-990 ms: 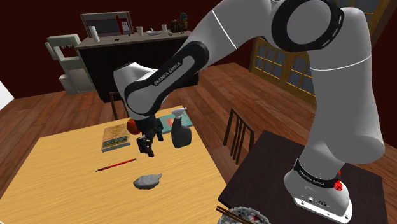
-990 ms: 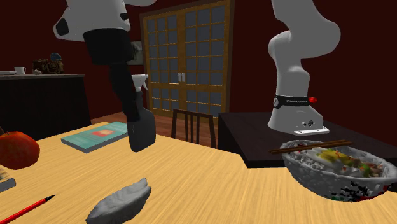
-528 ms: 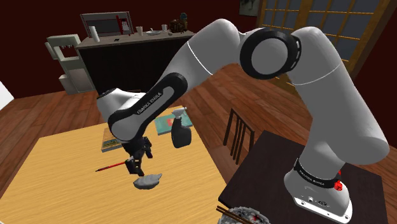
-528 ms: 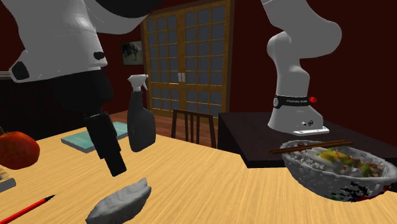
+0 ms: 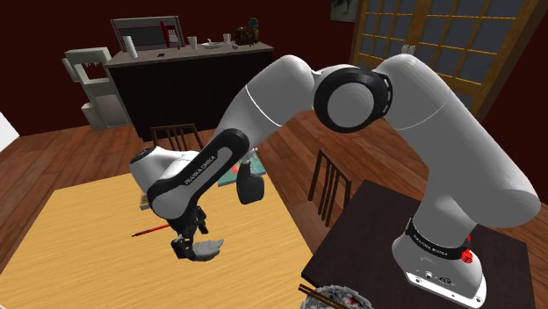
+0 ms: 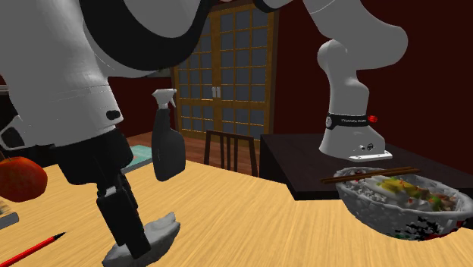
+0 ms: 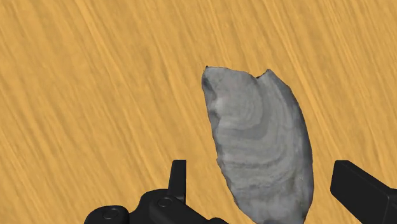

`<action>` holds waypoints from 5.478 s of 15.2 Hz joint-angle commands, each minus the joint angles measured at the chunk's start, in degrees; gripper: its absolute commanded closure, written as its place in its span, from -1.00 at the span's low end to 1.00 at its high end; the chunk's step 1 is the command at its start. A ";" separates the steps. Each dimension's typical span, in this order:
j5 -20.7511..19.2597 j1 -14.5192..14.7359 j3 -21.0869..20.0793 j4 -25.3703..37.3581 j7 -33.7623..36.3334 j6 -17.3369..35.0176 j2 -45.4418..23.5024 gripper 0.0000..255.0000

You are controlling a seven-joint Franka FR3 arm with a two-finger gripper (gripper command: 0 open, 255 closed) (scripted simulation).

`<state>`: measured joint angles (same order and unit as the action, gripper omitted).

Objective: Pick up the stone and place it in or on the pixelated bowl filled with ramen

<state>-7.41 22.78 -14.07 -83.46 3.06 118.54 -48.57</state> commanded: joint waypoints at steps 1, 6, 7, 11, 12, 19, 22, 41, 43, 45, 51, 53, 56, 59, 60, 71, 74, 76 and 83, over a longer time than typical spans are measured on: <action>-0.15 0.06 0.12 -0.62 0.08 1.28 -0.64 -1.00; -0.19 0.08 0.15 -0.75 0.10 1.61 -0.84 -1.00; -0.19 0.08 0.15 -0.75 0.10 1.61 -0.84 -1.00; -0.19 0.08 0.15 -0.75 0.10 1.60 -0.84 1.00; -0.19 0.08 0.15 -0.75 0.10 1.60 -0.84 1.00; -0.19 0.08 0.15 -0.75 0.10 1.61 -0.84 1.00; 0.06 -0.11 -0.10 -1.15 0.09 0.37 0.80 1.00; 1.70 -1.02 -1.46 -0.39 -0.13 -8.96 9.48 1.00; 1.86 -1.08 -1.58 0.00 -0.16 -10.08 10.21 1.00; 2.01 -1.13 -1.69 0.45 -0.18 -11.21 10.91 1.00; 2.44 -1.22 -1.98 2.18 -0.22 -14.76 12.77 1.00; 2.88 -1.44 -2.35 -1.66 0.17 -13.30 15.19 1.00; 4.27 -1.84 -3.46 -12.09 1.24 -9.20 21.68 1.00; 5.88 -1.95 -4.62 -21.13 2.18 -5.82 27.58 1.00; 6.48 -1.93 -5.03 -23.91 2.46 -4.82 29.46 1.00; 15.58 0.62 -10.00 -49.20 4.94 2.62 48.90 1.00; 18.92 2.28 -11.47 -54.74 5.59 3.56 54.04 1.00; 21.32 3.67 -12.47 -58.13 6.11 3.92 57.44 1.00; 30.42 10.49 -16.06 -68.10 9.09 3.60 69.06 1.00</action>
<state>21.42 31.96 -29.36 -150.12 11.34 122.06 18.85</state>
